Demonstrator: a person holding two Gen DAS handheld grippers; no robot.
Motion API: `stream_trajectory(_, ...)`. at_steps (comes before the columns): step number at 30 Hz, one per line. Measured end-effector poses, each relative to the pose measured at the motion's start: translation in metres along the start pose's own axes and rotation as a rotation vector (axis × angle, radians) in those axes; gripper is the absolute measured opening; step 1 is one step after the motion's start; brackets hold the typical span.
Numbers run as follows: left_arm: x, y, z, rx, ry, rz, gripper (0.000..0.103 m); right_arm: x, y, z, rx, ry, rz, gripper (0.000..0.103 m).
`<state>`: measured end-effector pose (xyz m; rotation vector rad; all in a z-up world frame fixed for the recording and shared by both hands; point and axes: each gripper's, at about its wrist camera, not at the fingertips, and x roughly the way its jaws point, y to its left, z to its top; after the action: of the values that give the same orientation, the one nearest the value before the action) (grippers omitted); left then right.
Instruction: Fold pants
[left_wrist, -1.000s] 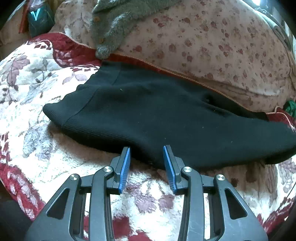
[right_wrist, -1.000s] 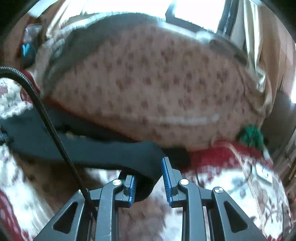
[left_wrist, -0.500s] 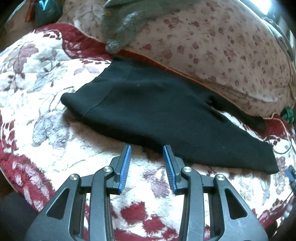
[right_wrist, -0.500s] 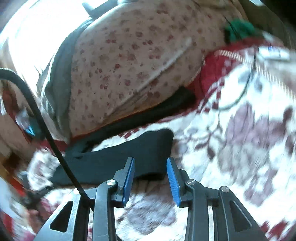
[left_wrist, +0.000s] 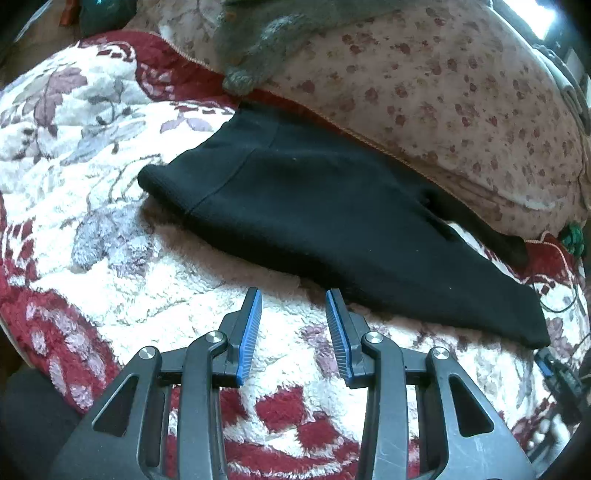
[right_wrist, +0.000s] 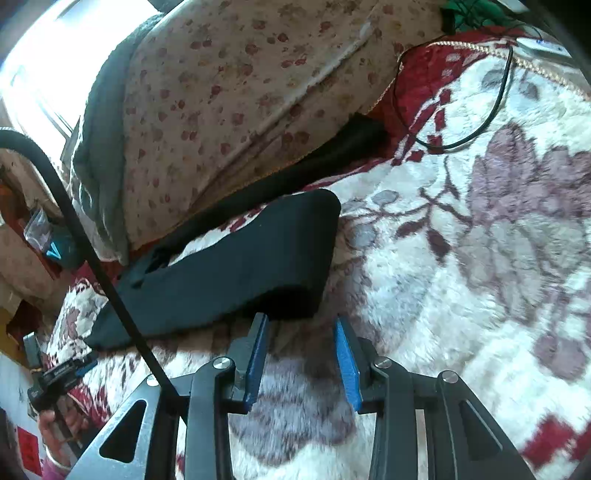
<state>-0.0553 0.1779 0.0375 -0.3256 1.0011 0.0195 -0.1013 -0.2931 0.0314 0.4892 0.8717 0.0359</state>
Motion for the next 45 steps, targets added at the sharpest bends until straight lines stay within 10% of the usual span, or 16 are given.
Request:
stream_trajectory(10,0.003,-0.007,0.002,0.009,0.002,0.006,0.035,0.029,0.001,0.026,-0.015,-0.084,0.056,0.007)
stream_trajectory(16,0.000,-0.006,0.002,-0.005,0.001,-0.015,0.035,-0.017,0.004,0.058,-0.143,-0.205,-0.179,0.006)
stream_trajectory(21,-0.002,0.000,0.004,-0.039,0.005,-0.053,0.035,-0.041,0.054,0.053,-0.499,-0.305,-0.465,0.013)
stream_trajectory(24,-0.001,0.001,0.005,-0.051,0.015,-0.075,0.035,-0.029,0.064,0.036,-0.630,-0.173,-0.520,0.033)
stream_trajectory(30,0.004,0.010,0.006,-0.102,0.038,-0.097,0.035,-0.050,0.029,0.008,-0.487,-0.033,-0.315,0.033)
stream_trajectory(38,0.011,0.018,0.008,-0.229,0.028,-0.164,0.055,-0.061,-0.019,-0.005,0.107,-0.035,0.210,0.048)
stream_trajectory(45,0.021,0.017,0.021,-0.260,-0.002,-0.135,0.055,-0.047,-0.032,-0.009,0.270,-0.077,0.202,0.051)
